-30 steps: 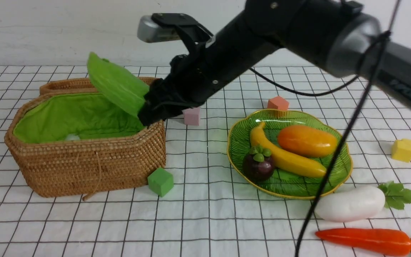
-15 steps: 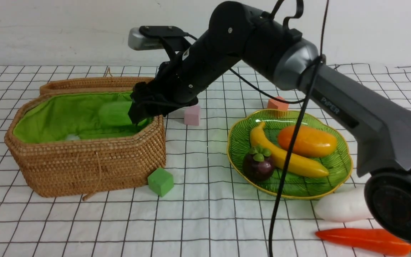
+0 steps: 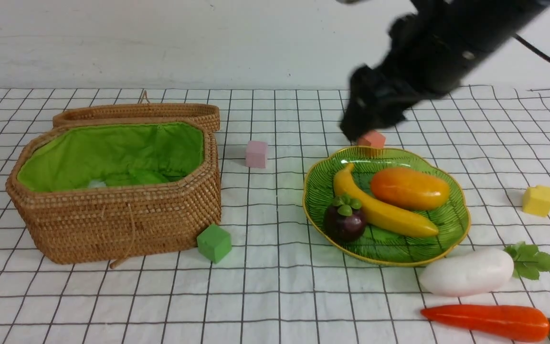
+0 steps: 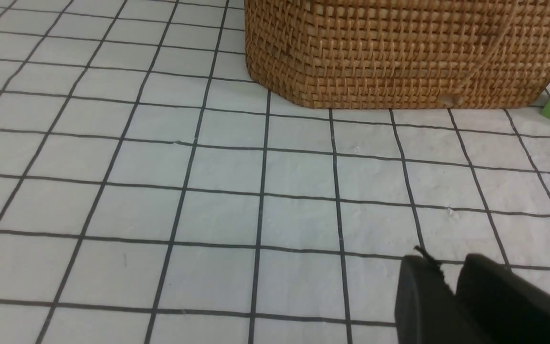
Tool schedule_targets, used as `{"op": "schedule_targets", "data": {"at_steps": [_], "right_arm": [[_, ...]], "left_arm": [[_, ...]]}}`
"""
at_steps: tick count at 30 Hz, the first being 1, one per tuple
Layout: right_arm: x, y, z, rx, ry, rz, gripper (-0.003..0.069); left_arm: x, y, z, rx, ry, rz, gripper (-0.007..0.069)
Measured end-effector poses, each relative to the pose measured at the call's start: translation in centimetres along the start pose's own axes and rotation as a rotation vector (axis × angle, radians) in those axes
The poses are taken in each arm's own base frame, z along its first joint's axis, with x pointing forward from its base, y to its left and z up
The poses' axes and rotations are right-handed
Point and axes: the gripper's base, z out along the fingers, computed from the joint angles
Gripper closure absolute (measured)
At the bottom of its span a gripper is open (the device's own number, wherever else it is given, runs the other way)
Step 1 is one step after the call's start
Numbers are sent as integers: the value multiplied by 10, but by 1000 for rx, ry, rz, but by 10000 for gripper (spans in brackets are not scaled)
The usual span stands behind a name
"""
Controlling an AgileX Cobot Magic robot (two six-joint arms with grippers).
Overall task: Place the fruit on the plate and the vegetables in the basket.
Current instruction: Use the right arm to grab a carrot and put it into the left basket
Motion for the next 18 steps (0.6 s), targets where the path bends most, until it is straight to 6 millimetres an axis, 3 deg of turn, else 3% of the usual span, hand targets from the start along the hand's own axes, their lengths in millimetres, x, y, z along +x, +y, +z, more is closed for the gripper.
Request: {"op": "schedule_targets", "data": {"at_steps": [1, 2, 3, 4, 5, 8, 10, 14, 18], "right_arm": [[22, -6, 3, 10, 60, -4, 39], [25, -7, 4, 10, 69, -6, 40], [44, -10, 8, 7, 119, -29, 50], [77, -11, 16, -12, 202, -114, 74], [81, -11, 15, -11, 203, -125, 77], [138, -15, 36, -46, 349, -336, 135], [160, -19, 47, -41, 403, -401, 171], [181, -32, 64, 45, 387, -391, 223], [188, -49, 75, 123, 347, -362, 237]], "left_arm": [[0, 0, 0, 0, 0, 0, 514], [0, 0, 0, 0, 0, 0, 514], [0, 0, 0, 0, 0, 0, 514], [0, 0, 0, 0, 0, 0, 514], [0, 0, 0, 0, 0, 0, 514], [0, 0, 0, 0, 0, 0, 514], [0, 0, 0, 0, 0, 0, 514], [0, 0, 0, 0, 0, 0, 514], [0, 0, 0, 0, 0, 0, 514]]}}
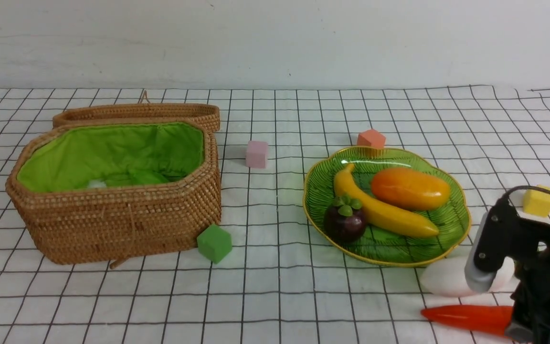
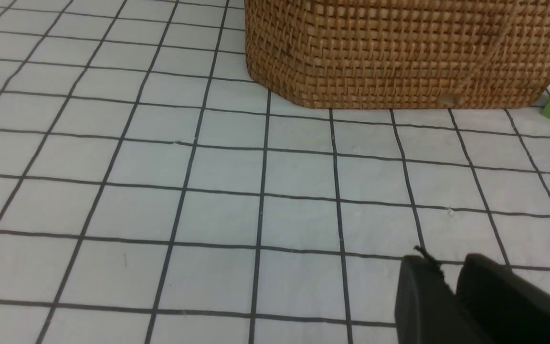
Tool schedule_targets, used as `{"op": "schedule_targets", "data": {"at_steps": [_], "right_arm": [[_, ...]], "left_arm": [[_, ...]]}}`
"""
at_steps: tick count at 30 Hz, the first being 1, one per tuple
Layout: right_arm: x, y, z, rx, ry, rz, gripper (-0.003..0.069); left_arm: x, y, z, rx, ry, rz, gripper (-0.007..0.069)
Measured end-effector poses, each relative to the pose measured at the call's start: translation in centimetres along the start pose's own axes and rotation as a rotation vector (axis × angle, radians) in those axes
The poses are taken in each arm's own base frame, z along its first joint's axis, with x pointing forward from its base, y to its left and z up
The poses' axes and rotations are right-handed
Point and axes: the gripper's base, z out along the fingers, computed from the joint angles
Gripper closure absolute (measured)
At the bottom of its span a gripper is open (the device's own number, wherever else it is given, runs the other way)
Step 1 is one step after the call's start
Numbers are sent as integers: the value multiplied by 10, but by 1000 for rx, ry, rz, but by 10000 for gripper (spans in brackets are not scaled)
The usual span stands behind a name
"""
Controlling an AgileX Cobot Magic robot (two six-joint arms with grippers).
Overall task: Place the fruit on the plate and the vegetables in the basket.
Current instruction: Use the right arm to grab a carrot and put it into the left basket
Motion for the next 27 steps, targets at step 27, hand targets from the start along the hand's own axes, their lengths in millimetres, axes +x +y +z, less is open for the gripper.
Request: {"op": "schedule_targets", "data": {"at_steps": [27], "right_arm": [[-119, -6, -107, -236, -457, -101, 281]], "left_arm": [[0, 0, 0, 0, 0, 0, 514]]}}
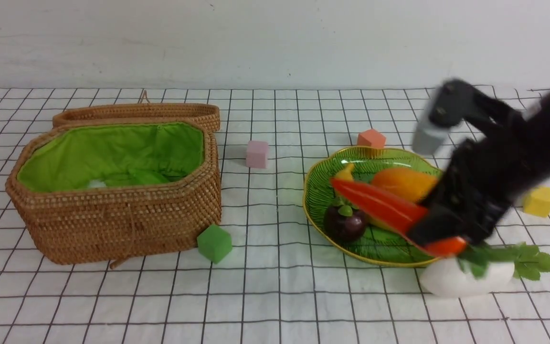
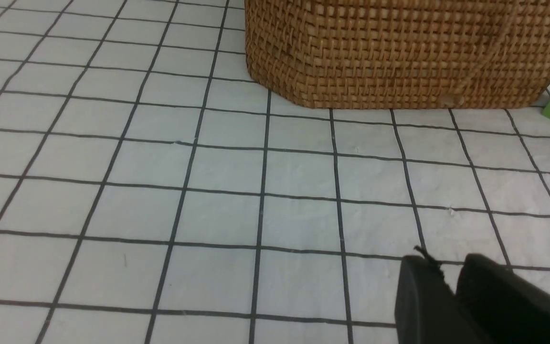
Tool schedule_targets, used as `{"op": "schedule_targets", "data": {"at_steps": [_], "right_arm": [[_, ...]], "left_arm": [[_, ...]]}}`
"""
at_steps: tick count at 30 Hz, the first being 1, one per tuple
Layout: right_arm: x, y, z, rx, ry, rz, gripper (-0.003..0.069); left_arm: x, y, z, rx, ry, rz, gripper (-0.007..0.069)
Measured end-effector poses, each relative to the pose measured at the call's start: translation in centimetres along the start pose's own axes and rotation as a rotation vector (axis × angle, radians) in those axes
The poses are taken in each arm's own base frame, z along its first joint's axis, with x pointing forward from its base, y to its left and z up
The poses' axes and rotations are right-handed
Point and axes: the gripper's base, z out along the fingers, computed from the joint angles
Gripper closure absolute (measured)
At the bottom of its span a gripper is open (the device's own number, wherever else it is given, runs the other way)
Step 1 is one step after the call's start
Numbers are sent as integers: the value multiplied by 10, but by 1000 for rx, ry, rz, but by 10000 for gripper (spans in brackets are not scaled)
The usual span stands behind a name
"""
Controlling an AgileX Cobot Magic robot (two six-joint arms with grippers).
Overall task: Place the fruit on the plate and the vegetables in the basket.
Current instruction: Use the right arm to grab a carrot and put it into the left basket
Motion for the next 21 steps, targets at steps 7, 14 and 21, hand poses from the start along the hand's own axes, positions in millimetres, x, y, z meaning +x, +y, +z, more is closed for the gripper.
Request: {"op": "schedule_targets", "data": {"at_steps": [7, 14, 21], "right_arm": [[-126, 11, 34, 82, -401, -83, 281], [-181, -5, 132, 40, -542, -17, 281], [-190, -24, 201, 23, -551, 29, 282]], "left_arm": [[0, 0, 0, 0, 0, 0, 514], [0, 0, 0, 0, 0, 0, 514], [0, 0, 0, 0, 0, 0, 514]]}}
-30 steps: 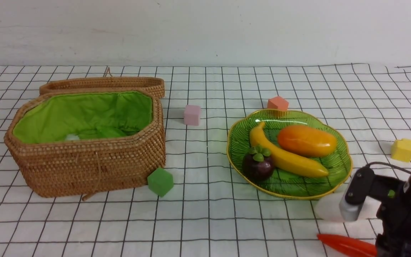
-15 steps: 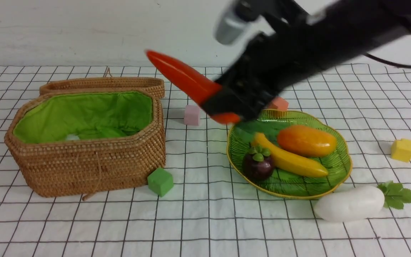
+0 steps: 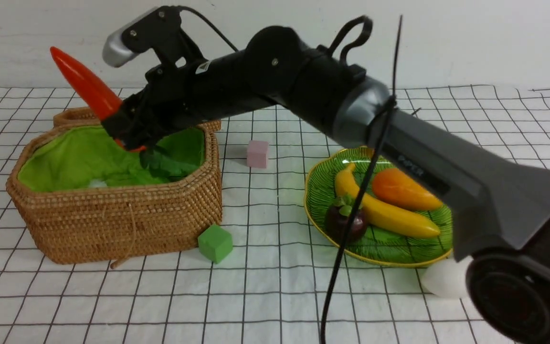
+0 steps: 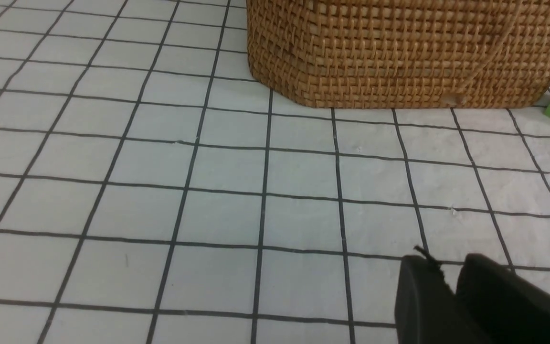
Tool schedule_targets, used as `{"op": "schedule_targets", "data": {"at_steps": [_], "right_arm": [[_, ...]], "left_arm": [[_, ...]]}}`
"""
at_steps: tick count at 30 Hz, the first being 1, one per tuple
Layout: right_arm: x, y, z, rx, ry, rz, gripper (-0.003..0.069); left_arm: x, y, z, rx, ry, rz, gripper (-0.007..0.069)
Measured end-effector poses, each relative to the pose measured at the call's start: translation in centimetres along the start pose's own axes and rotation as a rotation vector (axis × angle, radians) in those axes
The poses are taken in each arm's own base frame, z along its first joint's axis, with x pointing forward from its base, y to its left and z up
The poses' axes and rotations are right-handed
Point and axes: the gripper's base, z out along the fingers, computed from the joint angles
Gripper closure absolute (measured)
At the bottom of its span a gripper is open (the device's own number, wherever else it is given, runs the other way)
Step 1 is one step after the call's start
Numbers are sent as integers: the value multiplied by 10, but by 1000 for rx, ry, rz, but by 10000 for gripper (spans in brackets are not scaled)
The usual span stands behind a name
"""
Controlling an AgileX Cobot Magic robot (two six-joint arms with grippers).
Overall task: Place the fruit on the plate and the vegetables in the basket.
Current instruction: Use the right arm to grab a carrot and put it into the left basket, then take a daikon with your right arm and place it on the basket on the left.
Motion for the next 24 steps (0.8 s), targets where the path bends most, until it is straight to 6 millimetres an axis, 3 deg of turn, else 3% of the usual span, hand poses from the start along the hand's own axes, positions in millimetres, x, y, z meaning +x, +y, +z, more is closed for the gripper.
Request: {"op": "schedule_targets", "data": {"at_steps": [3, 4, 5, 7, 12, 15, 16, 19, 20, 22, 24], "right_arm": [[8, -2, 6, -2, 30, 11, 244], [12, -2, 7, -9, 61, 9, 167], [12, -2, 7, -12, 68, 7, 142], [13, 0, 5, -26, 107, -10, 24], [6, 4, -14, -70, 201, -69, -14], [-17, 3, -59, -111, 254, -80, 25], [-25, 1, -82, -109, 269, -78, 44], [-37, -3, -131, -69, 302, -78, 70], [-36, -5, -163, -18, 342, -84, 81], [-25, -9, -203, 68, 430, -101, 85], [0, -12, -244, 163, 545, -101, 88]], "left_arm": [[0, 0, 0, 0, 0, 0, 514], [0, 0, 0, 0, 0, 0, 514], [0, 0, 0, 0, 0, 0, 514], [0, 0, 0, 0, 0, 0, 514], [0, 0, 0, 0, 0, 0, 514], [0, 0, 0, 0, 0, 0, 514], [0, 0, 0, 0, 0, 0, 514], [0, 0, 0, 0, 0, 0, 514], [0, 0, 0, 0, 0, 0, 514], [0, 0, 0, 0, 0, 0, 514], [0, 0, 0, 0, 0, 0, 514]]}}
